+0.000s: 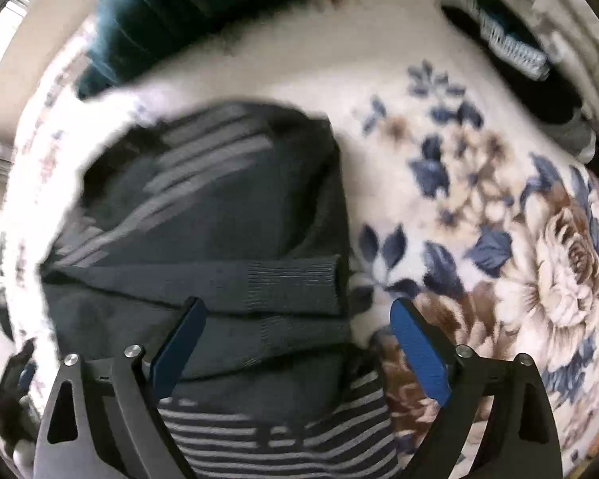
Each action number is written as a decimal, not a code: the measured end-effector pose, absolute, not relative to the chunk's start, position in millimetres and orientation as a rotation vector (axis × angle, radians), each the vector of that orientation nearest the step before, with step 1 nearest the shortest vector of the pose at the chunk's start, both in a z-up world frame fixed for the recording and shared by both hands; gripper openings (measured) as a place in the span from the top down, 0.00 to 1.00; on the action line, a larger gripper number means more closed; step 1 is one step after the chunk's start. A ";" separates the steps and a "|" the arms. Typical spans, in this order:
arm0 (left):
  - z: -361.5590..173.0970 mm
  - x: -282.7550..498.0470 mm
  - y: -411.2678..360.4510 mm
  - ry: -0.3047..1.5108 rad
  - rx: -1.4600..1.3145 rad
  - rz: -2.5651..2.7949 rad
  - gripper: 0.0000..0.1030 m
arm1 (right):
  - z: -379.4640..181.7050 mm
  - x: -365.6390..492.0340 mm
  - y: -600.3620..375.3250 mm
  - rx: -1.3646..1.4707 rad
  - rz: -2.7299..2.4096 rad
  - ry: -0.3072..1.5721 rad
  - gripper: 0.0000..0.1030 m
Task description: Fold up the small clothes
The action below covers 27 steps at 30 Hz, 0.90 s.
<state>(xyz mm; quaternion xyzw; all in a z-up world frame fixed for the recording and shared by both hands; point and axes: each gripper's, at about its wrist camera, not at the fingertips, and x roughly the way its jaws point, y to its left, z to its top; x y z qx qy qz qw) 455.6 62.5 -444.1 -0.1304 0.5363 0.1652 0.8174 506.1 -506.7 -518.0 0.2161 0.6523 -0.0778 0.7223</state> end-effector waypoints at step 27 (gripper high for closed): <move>-520.6 473.8 71.0 1.256 -0.365 0.243 0.27 | -571.6 640.3 -222.3 -0.218 0.440 1.530 0.42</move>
